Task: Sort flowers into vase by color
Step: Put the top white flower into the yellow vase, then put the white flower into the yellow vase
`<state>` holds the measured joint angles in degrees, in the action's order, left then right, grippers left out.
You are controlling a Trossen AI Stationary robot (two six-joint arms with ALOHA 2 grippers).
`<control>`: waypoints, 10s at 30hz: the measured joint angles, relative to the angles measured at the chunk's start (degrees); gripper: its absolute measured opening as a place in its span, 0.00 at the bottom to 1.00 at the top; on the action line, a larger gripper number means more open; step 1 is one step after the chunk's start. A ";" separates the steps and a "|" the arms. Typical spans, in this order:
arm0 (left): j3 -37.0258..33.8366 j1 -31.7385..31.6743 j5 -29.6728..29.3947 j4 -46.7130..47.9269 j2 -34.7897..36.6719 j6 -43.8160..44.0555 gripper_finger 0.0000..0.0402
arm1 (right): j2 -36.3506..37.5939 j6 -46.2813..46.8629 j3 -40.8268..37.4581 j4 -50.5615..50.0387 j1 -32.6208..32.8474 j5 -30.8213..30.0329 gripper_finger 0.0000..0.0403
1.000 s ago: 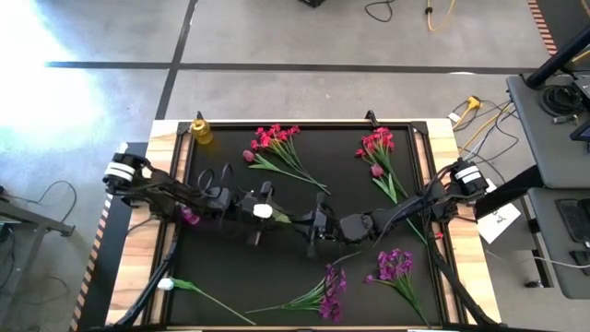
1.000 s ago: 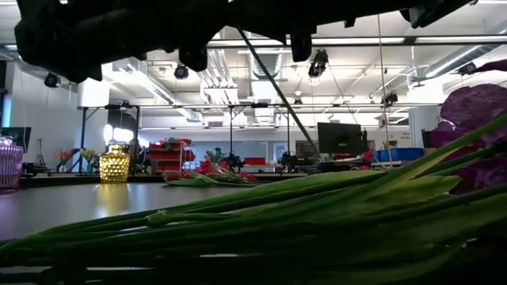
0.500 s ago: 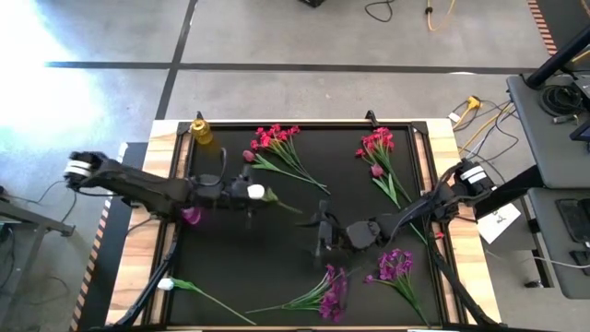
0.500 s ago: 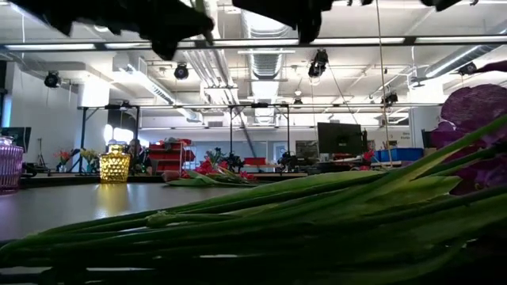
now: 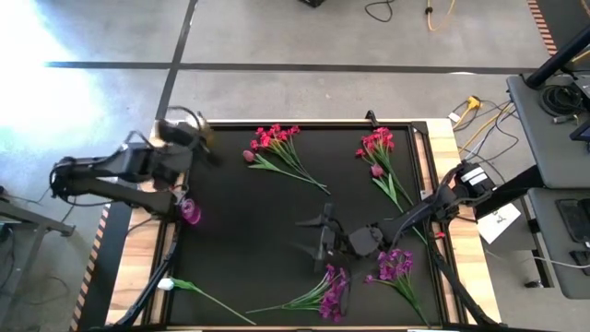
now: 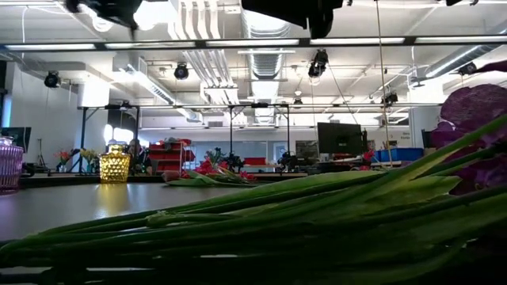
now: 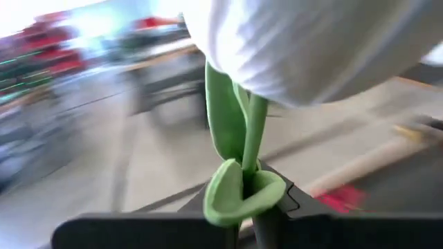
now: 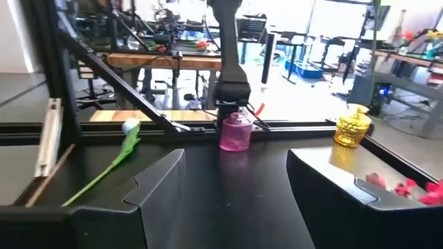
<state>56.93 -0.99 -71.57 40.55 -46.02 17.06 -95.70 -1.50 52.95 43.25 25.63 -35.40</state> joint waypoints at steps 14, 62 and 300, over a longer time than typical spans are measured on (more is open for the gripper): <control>0.43 -42.57 25.79 -6.75 -6.14 -3.50 0.00 | 0.00 0.42 0.00 0.08 0.54 2.91 0.61; 4.32 -43.63 21.27 -4.44 -15.26 7.72 0.02 | -0.04 4.92 -0.11 -4.91 0.72 4.37 0.61; 2.96 30.30 12.74 -32.54 -20.32 -18.83 0.00 | -0.24 -3.25 6.84 -9.15 0.15 7.08 0.63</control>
<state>59.89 29.30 -58.84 8.02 -66.34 -1.77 -95.94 -4.75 59.79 34.11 25.78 -28.32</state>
